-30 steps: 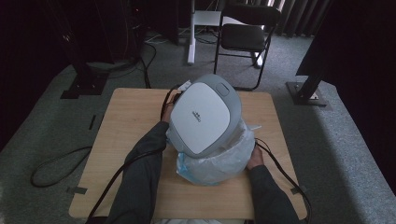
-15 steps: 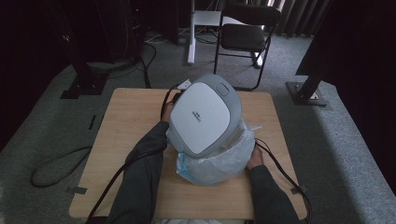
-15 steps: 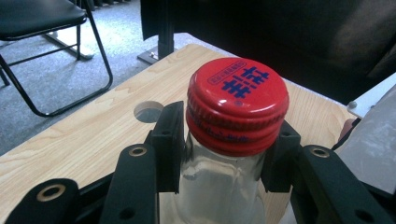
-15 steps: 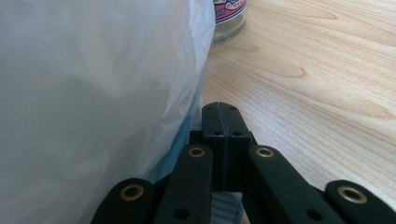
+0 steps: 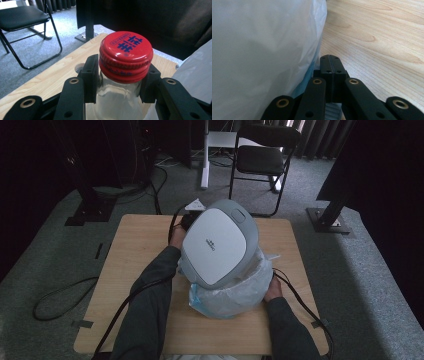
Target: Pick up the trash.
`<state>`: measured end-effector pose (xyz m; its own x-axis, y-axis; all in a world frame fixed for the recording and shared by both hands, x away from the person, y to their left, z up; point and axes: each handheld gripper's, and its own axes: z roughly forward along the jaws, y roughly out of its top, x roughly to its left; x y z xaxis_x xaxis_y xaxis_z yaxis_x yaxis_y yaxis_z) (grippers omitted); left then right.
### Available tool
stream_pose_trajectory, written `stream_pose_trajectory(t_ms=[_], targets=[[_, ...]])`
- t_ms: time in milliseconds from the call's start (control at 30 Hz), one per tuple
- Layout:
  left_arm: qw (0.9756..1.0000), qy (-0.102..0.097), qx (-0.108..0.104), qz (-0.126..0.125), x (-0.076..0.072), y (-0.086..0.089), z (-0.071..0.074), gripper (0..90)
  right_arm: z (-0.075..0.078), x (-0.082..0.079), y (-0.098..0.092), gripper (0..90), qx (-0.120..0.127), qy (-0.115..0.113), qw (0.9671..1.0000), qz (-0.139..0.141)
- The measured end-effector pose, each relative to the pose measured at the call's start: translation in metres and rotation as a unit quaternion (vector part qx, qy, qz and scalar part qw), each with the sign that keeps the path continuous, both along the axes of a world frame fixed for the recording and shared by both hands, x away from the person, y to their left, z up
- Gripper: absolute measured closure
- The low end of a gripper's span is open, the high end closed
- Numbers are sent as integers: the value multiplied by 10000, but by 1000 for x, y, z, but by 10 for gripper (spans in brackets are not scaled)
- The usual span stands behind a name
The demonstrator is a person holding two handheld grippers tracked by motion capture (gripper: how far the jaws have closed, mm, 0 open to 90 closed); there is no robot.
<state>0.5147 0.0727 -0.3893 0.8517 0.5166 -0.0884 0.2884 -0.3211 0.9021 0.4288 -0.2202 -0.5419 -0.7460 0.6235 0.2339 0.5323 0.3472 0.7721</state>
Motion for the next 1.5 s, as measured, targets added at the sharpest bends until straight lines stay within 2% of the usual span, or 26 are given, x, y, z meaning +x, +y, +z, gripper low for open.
stream_pose_trajectory(t_ms=[567, 900, 1067, 1233, 1500], targets=[[9998, -217, -33, 16, -7, 25, 50, 585, 1, 0, 1, 900, -36, -2, 10000, 10], [9992, -392, -54, -82, -14, 26, 83, 586, 1, 0, 1, 900, -44, -11, 10000, 15], [9990, -415, -167, -42, -15, 28, 99, 586, 1, 1, 0, 900, -38, 0, 10000, 33], [9987, -484, -166, -36, -18, 25, 116, 587, 1, 1, 0, 900, -41, 8, 10000, 37], [9983, -563, -176, -27, -22, 23, 138, 587, 1, 1, 0, 900, -36, 1, 10000, 44]])
